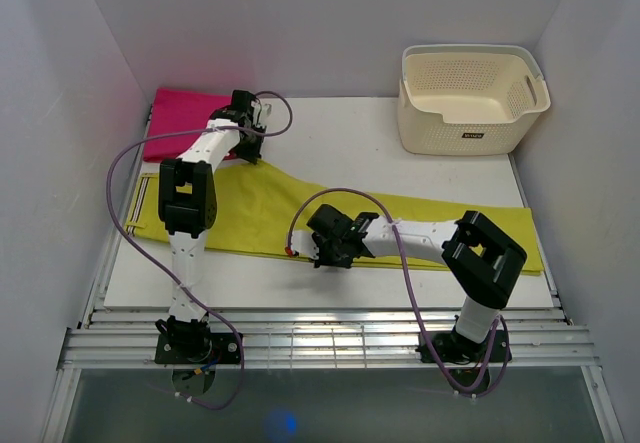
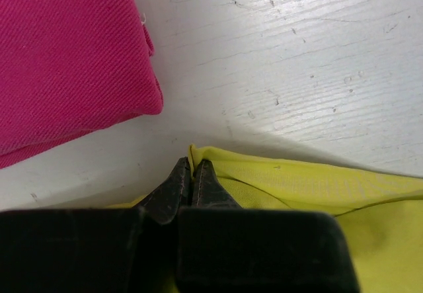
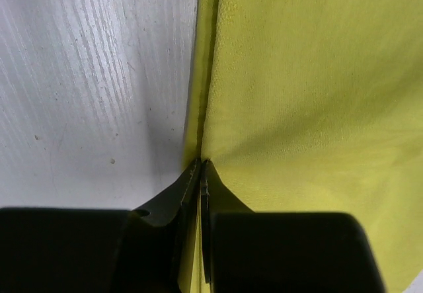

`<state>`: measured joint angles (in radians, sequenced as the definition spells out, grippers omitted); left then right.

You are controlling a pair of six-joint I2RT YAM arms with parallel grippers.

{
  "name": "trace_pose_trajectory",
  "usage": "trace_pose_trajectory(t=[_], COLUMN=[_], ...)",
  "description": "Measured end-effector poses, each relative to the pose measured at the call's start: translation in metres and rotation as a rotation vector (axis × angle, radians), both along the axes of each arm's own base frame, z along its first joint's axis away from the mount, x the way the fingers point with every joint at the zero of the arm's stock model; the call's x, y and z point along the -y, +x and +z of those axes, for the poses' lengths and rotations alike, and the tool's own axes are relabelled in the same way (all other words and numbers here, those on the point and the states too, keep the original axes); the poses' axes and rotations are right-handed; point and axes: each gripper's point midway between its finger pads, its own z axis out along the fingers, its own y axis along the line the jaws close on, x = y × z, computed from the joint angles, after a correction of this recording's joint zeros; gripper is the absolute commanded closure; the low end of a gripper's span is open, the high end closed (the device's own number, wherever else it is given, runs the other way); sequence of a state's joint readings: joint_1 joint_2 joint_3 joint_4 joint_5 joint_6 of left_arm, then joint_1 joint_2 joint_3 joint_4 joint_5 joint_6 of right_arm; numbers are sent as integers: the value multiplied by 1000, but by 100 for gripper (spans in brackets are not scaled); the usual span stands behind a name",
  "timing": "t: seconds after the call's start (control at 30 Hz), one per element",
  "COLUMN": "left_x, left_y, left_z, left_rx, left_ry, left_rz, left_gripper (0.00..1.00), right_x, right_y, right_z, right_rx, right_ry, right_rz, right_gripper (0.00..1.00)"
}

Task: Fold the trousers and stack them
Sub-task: Fold the trousers

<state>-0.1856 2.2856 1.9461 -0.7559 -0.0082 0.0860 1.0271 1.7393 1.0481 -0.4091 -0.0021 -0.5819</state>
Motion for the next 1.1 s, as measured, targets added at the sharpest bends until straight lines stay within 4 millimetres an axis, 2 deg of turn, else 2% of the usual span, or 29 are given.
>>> trace_pose_trajectory(t=[0.33, 0.43, 0.47, 0.5, 0.53, 0.6, 0.63, 0.67, 0.7, 0.73, 0.77, 0.83, 0.9, 1.03, 1.1], left_x=[-4, -14, -19, -24, -28, -33, -34, -35, -35, -33, -31, -25, -23, -24, -27], left_y=[1, 7, 10, 14, 16, 19, 19, 20, 20, 20, 17, 10, 6, -4, -7], left_z=[-8, -7, -6, -5, -4, -4, -3, -3, -2, -2, 0, 5, 15, 53, 76], left_rx=[-14, 7, 18, 29, 38, 43, 45, 50, 53, 54, 53, 48, 54, 110, 147], left_ry=[-9, 2, 3, 4, 1, -14, -25, -32, -43, -57, -70, -95, -103, -109, -116], left_rz=[1, 9, 17, 23, 26, 26, 23, 19, 17, 13, 4, -7, -8, -9, -2], left_gripper=[100, 100, 97, 86, 82, 71, 58, 53, 49, 38, 23, 21, 21, 20, 20], right_x=[-4, 3, 5, 8, 12, 17, 18, 16, 12, 5, -5, -28, -49, -76, -96], right_y=[-6, -33, -43, -50, -57, -69, -71, -71, -69, -65, -59, -42, -19, 24, 43], right_z=[1, -1, -1, -2, -2, 0, 2, 6, 13, 22, 33, 60, 89, 130, 142], right_rx=[-2, -112, -149, -177, -207, -251, -265, -271, -273, -270, -263, -236, -201, -140, -124], right_ry=[18, -10, -19, -31, -45, -66, -73, -72, -60, -40, -7, 85, 185, 347, 410], right_rz=[55, 100, 116, 124, 130, 140, 141, 139, 136, 132, 123, 101, 58, -32, -68], right_gripper=[92, 92, 87, 80, 69, 62, 62, 62, 63, 64, 65, 72, 74, 58, 57])
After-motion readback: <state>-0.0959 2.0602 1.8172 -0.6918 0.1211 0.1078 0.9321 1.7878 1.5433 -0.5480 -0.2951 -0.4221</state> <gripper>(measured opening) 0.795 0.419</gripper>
